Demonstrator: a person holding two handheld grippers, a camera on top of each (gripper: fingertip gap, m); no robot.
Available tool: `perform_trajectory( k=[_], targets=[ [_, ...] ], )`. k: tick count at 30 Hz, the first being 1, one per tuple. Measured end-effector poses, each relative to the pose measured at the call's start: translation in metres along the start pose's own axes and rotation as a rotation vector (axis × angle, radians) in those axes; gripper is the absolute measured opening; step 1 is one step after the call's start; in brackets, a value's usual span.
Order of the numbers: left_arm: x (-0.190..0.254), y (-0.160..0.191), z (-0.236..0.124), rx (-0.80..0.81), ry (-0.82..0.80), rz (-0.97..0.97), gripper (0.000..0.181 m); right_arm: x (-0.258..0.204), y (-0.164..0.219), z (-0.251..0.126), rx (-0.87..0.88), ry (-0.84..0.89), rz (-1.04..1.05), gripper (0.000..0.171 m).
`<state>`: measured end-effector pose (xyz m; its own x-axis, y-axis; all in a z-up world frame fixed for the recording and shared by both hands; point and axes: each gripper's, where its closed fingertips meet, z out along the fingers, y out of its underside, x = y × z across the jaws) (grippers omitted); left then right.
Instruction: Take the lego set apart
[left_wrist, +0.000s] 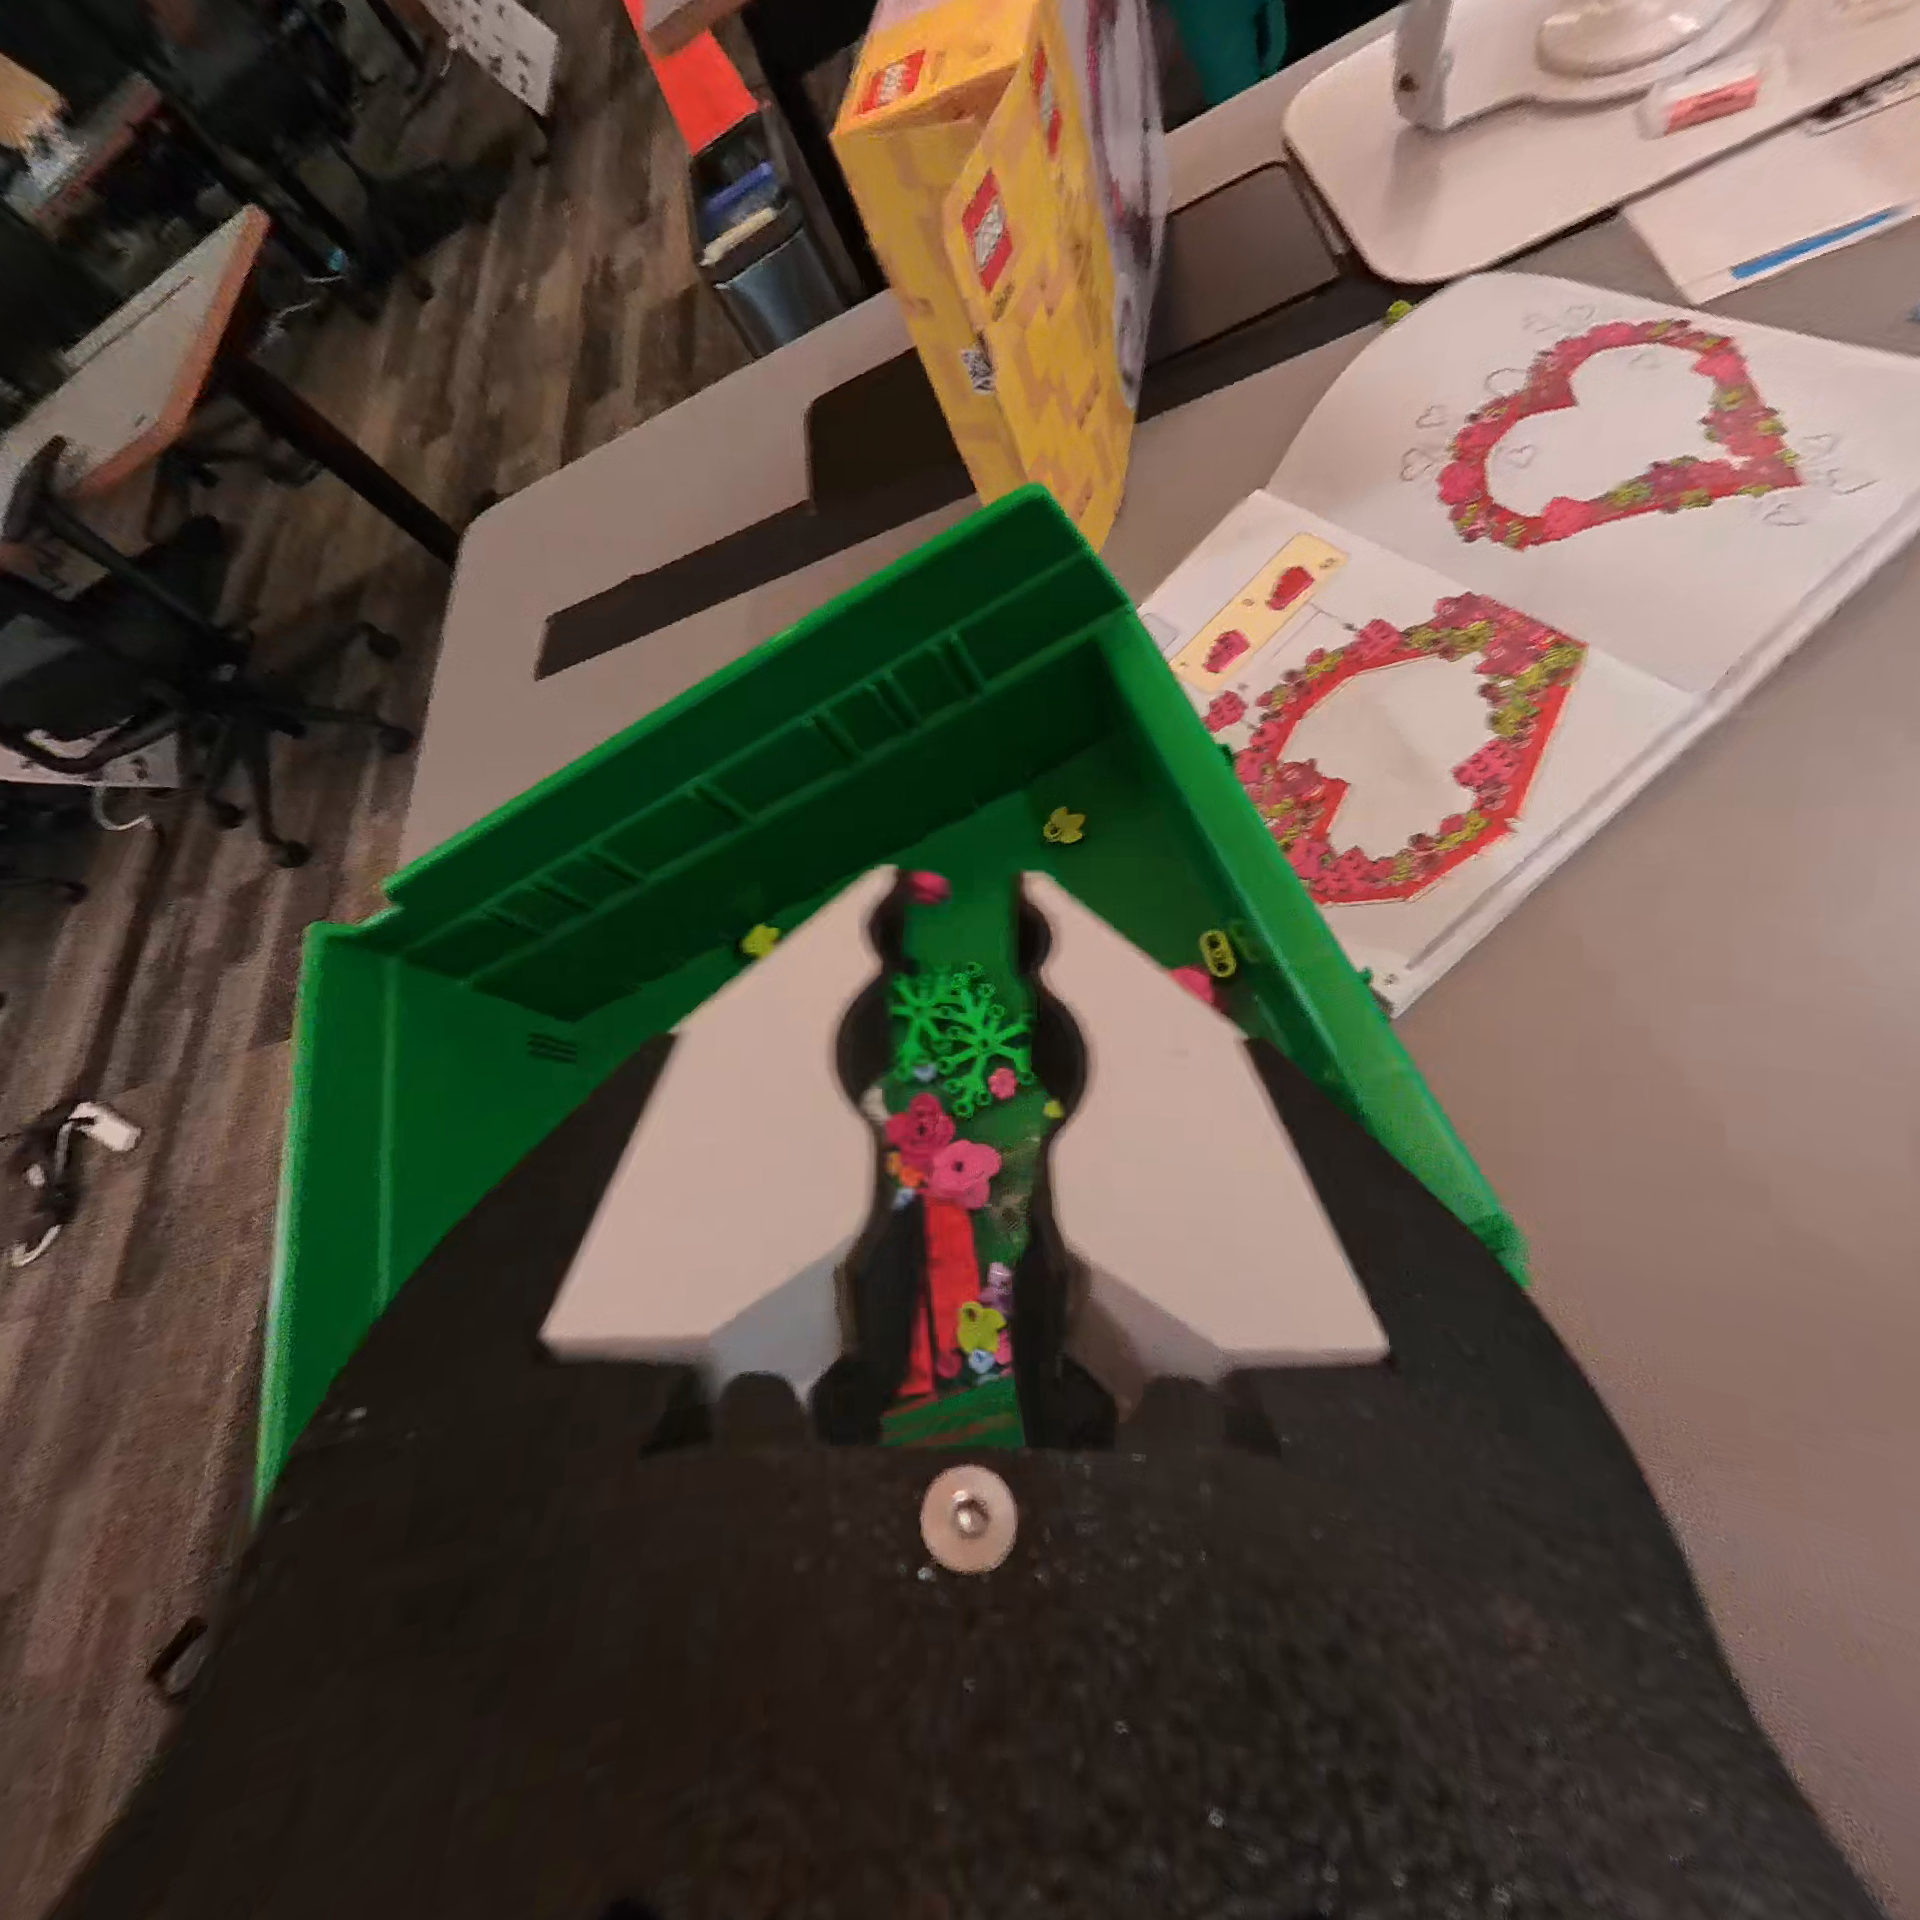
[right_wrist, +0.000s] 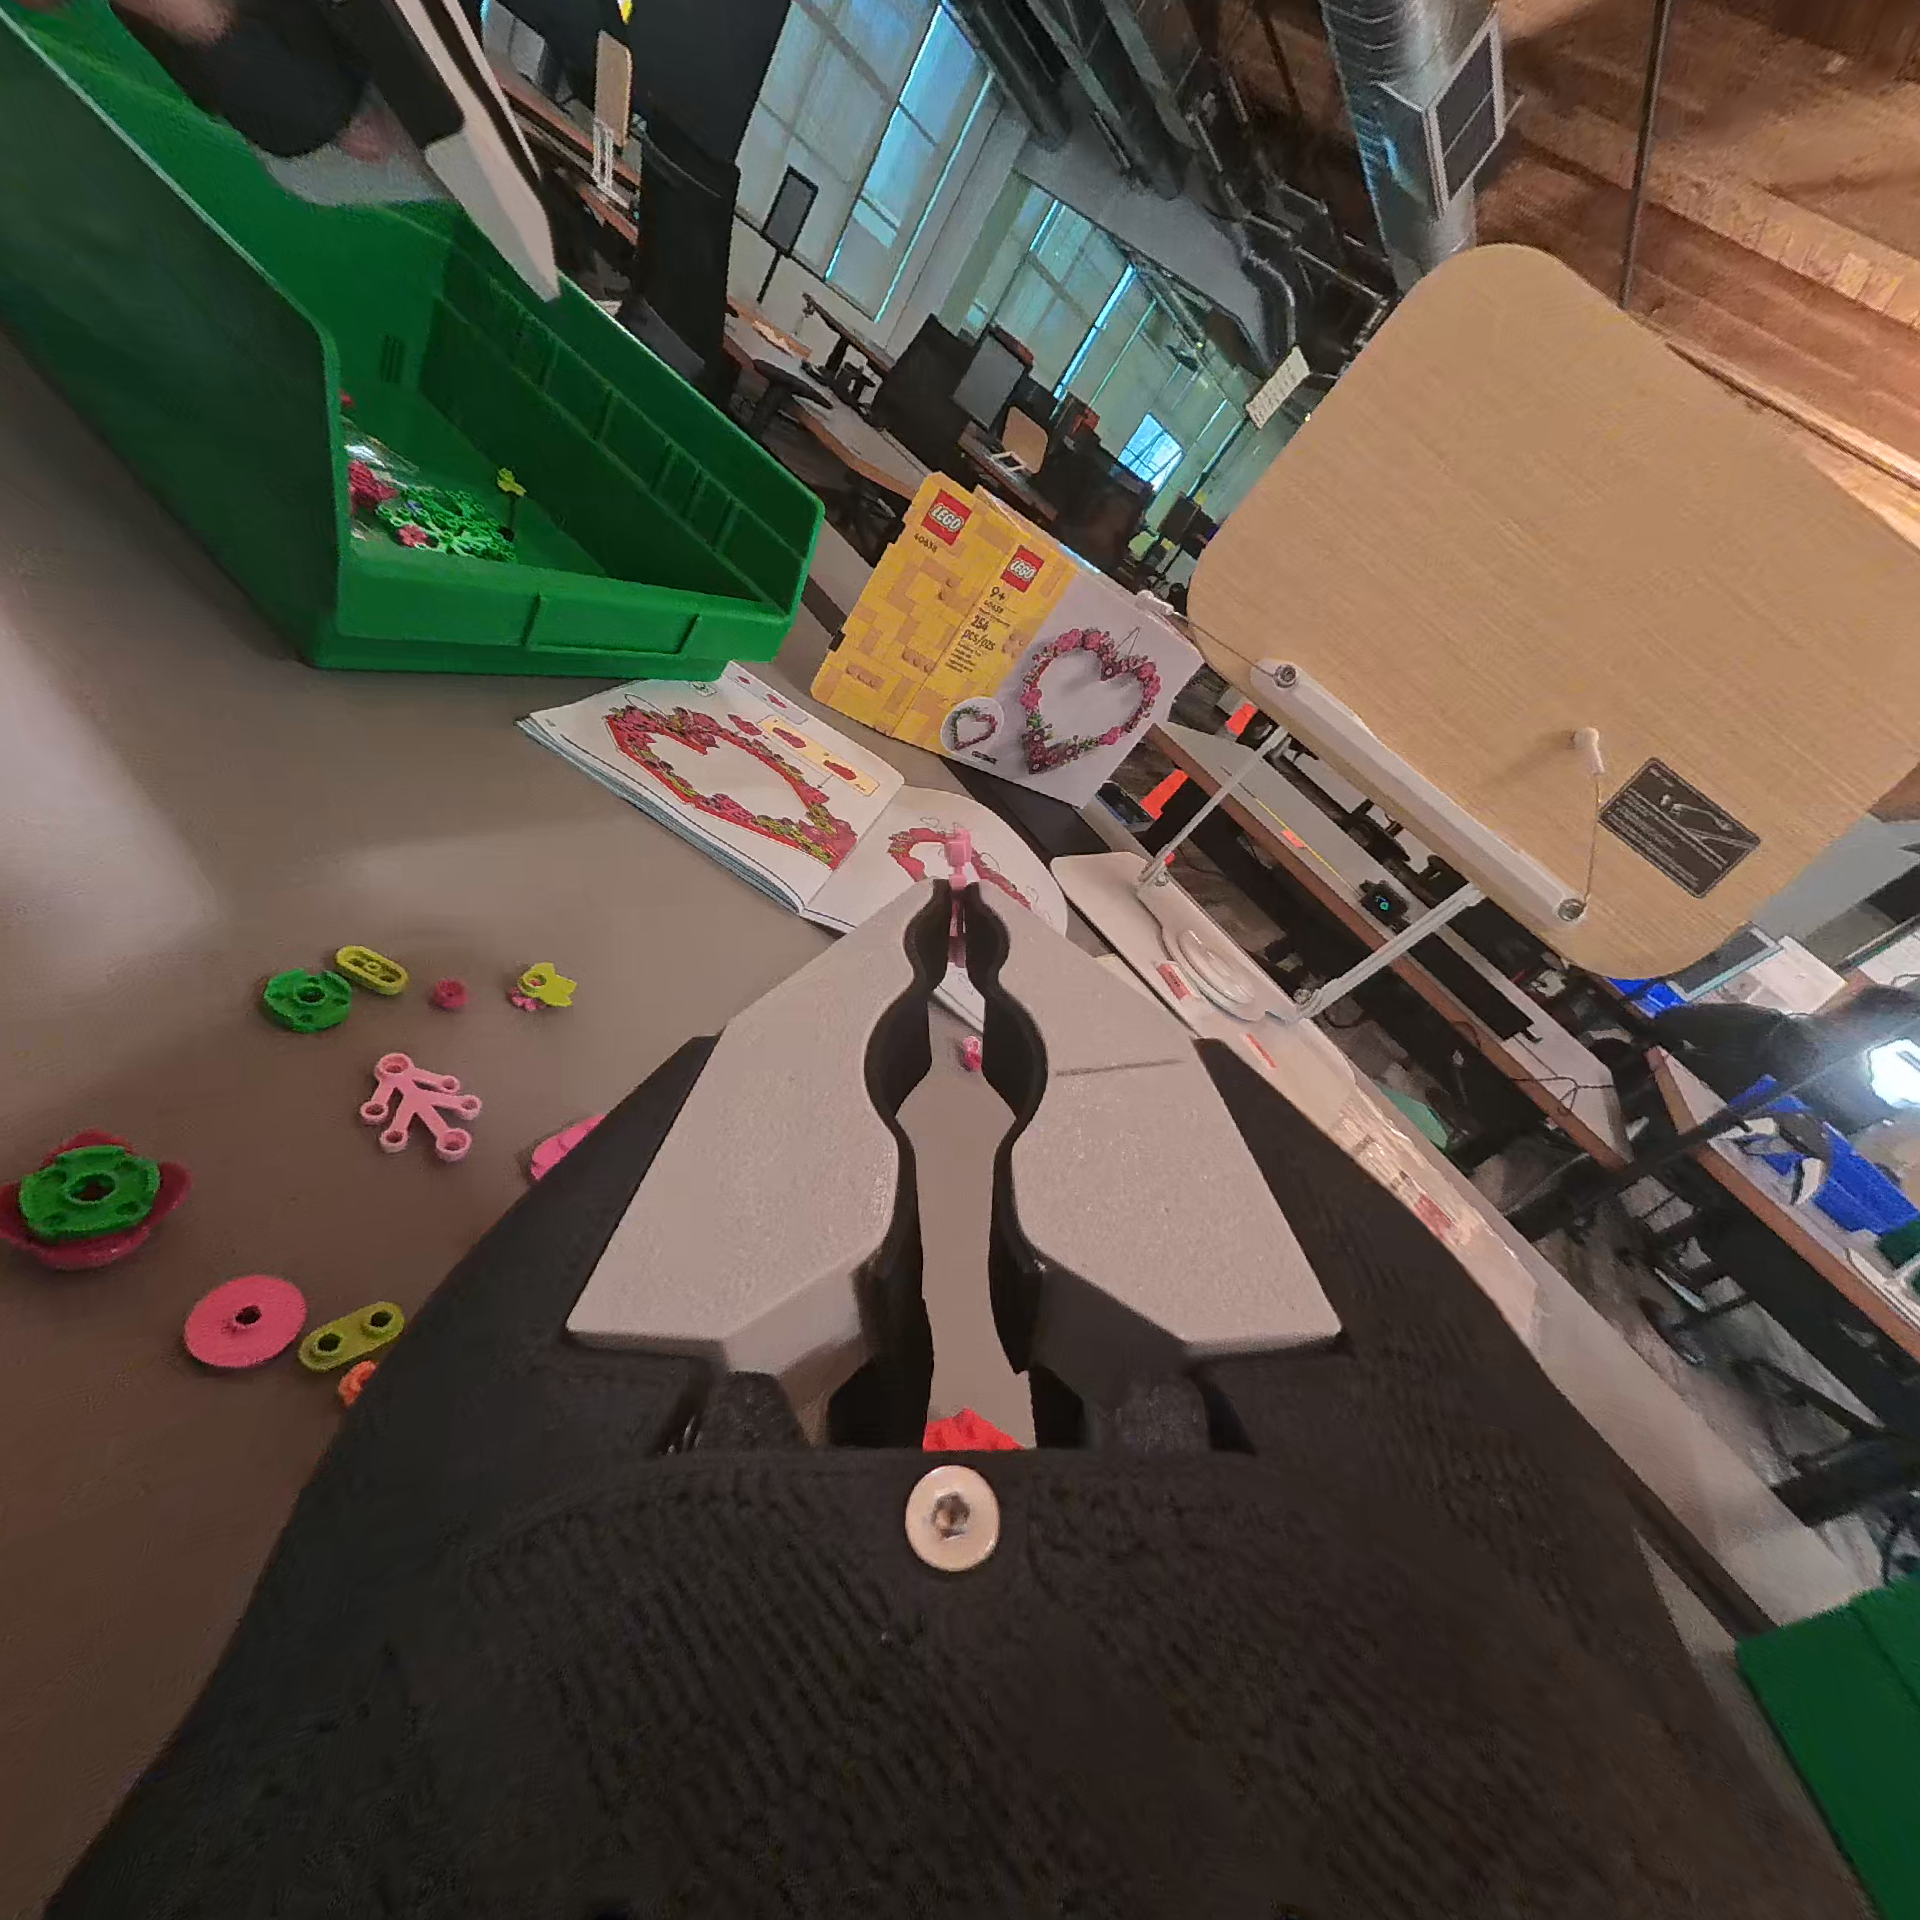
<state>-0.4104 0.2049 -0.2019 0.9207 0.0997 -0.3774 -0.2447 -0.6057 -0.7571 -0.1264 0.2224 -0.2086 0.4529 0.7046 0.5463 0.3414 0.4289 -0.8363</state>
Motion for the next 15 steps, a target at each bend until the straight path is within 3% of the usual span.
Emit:
perform_trajectory(
  k=[2,3,11,12,14,15],
  targets=[
    [-0.005,0.002,-0.002,-0.009,-0.023,0.008,0.014,-0.002,0.000,0.001,0.000,-0.013,0.013,0.001],
    [-0.002,0.003,-0.003,-0.013,0.000,0.018,0.004,-0.003,0.001,0.001,0.000,-0.019,0.022,0.001],
    [-0.012,0.013,0.000,-0.020,-0.028,0.014,0.003,-0.001,0.002,0.000,0.013,-0.044,0.114,0.000],
    [-0.011,0.011,-0.002,-0.004,-0.019,0.028,0.007,0.000,0.002,0.000,0.014,-0.046,0.124,0.001],
    [-0.008,0.010,-0.004,0.014,-0.005,0.044,0.047,0.001,0.003,0.000,0.015,-0.050,0.143,0.001],
    [-0.008,0.011,-0.005,0.017,-0.006,0.043,0.046,0.001,0.003,0.000,0.016,-0.053,0.151,0.001]
  ],
)
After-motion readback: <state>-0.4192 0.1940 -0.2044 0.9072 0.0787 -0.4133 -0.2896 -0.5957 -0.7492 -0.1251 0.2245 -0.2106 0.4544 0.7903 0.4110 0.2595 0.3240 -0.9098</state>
